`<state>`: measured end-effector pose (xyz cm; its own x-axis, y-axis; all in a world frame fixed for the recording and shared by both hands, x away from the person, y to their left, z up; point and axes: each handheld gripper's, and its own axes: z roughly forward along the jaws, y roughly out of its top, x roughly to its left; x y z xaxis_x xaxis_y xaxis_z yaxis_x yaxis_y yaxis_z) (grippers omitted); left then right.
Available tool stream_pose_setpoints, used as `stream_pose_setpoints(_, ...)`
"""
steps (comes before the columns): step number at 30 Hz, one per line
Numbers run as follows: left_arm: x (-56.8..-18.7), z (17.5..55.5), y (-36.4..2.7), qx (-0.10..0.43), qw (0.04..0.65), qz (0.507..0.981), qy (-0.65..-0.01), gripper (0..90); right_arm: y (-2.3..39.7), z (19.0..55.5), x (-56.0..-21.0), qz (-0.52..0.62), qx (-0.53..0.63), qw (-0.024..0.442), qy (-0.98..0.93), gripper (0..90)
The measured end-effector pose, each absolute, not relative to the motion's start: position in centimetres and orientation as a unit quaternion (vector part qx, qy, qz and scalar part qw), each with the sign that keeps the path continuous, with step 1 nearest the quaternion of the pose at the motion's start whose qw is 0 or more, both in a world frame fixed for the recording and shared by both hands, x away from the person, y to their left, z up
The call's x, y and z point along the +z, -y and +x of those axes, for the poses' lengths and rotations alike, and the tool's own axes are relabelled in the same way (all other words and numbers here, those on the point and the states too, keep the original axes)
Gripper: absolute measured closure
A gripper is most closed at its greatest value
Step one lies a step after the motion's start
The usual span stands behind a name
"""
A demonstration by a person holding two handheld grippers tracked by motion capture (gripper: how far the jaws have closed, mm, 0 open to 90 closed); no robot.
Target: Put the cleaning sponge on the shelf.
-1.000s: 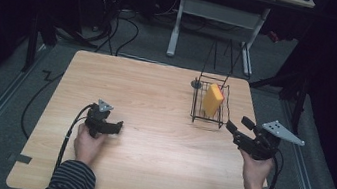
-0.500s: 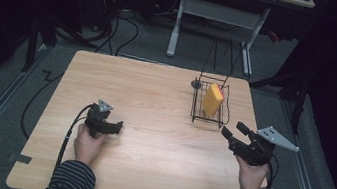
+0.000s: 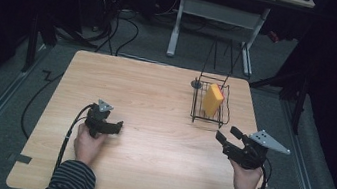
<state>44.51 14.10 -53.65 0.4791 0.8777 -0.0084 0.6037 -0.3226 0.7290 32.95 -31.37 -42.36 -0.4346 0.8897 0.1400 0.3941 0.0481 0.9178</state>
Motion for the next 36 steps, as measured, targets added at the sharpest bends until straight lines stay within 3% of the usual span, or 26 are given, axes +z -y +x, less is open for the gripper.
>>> stream_pose_setpoints(36,-53.6,44.5,-14.1,0.199,0.343,0.788,-0.47,17.4,29.7,33.9,-46.3,0.481,0.479,0.228,-0.697,36.8)
